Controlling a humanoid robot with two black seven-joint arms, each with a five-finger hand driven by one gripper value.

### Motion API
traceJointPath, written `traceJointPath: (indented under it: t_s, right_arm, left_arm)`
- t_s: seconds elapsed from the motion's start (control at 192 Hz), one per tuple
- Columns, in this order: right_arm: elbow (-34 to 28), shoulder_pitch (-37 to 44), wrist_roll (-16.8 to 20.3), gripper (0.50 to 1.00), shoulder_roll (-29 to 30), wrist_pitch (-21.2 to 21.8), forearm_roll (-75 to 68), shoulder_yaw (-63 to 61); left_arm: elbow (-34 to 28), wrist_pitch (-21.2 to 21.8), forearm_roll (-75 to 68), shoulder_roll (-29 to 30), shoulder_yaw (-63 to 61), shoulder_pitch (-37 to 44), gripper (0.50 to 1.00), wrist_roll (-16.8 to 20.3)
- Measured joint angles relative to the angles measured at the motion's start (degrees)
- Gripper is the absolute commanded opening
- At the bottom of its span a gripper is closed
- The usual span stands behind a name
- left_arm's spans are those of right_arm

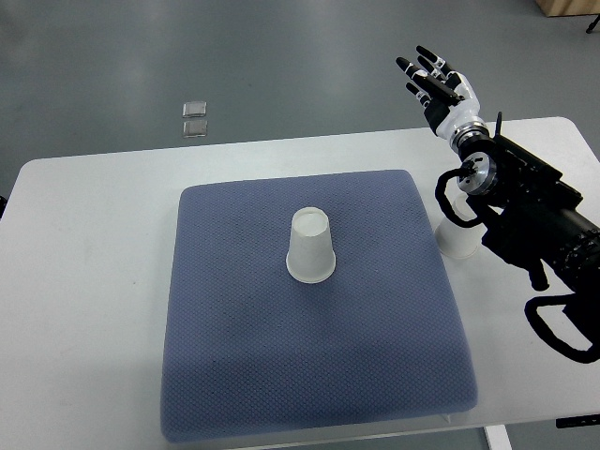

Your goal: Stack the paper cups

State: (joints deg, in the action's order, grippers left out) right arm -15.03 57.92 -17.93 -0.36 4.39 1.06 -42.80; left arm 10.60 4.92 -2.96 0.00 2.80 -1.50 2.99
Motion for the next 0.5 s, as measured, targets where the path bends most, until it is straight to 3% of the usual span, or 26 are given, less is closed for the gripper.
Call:
traceJointPath:
  t_s: [0.501]
  right_arm:
    - [0.0,0.1,-0.1,0.913,-0.1,0.0,-0.2,0.0]
  left_arm:
    - [-0.4,0.0,0.0,0.0,-0.3,0.1,1.000,0.0]
